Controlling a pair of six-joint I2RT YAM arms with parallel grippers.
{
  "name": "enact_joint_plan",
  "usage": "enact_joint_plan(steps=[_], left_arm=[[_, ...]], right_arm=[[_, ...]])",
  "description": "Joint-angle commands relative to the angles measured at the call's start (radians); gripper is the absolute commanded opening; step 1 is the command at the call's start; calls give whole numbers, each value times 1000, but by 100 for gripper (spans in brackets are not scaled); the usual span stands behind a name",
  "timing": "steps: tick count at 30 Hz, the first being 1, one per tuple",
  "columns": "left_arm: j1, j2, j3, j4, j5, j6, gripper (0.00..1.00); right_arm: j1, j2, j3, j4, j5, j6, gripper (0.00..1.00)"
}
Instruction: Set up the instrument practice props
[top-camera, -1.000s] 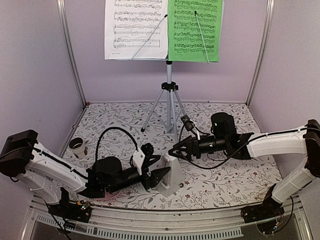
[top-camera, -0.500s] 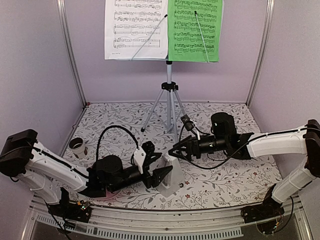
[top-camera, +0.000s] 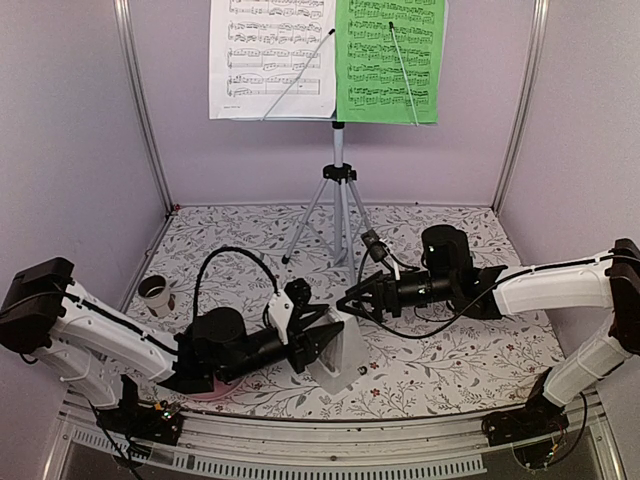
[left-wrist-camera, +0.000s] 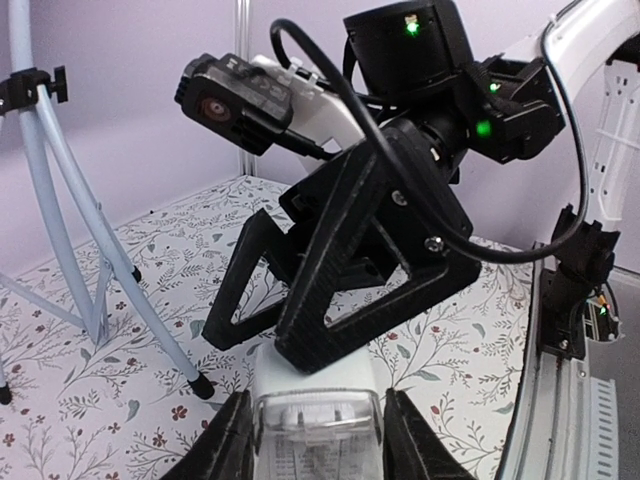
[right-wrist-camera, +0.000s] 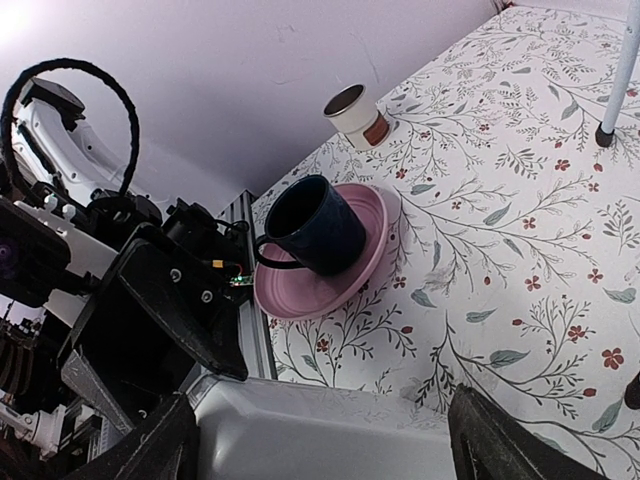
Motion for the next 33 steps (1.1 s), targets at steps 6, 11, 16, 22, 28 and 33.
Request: enact_joint_plan(steps=[6,11,16,22,28,33], left_arm=[[-10,-26,-79,27,38,41,25],[-12,-45,-111,61,70,53,18],[-12,-97,-149,121,60,63,16],[-9,-198,-98,53,41,123,14],[55,-291,-53,-39,25,118,14],[234,-306,-9,-223,61,63,12]], right_arm=[[-19,101,-88,-281,191,-67,86],[-19,105,-84,-281,193,-68,86],[-19,103,-77,-280,183,-66,86],[-19,106,-67,-278,160,-64,87],[-19,102,-62,-280,159,-64,87],[-19,99,-52,-288,160,-66,87]])
